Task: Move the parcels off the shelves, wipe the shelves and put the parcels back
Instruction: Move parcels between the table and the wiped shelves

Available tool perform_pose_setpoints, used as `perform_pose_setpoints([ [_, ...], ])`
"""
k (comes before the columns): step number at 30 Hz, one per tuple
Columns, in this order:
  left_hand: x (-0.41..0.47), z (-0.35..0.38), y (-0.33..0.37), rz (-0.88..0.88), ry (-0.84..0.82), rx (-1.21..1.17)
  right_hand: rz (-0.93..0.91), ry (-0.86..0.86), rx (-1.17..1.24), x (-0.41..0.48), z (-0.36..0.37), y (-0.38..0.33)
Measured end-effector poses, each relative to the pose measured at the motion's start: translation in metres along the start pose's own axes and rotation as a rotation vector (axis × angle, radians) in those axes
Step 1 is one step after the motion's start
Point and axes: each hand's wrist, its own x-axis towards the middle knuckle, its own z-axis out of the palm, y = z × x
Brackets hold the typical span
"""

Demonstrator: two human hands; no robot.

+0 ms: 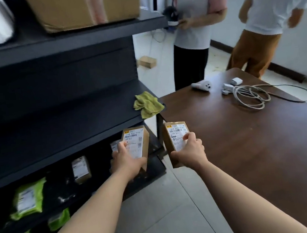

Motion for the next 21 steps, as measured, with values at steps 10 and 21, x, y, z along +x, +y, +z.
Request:
perform_pose_setpoints([
  [10,0.008,-0.104,-0.083,-0.110,0.270,-0.140,-0.306,-0.130,0.021,-0.020,0.073,-0.114],
  [21,0.059,-0.159,-0.130,-0.271,0.418,-0.070,-0.443,-0.219,-0.061,0.018,0.135,-0.194],
])
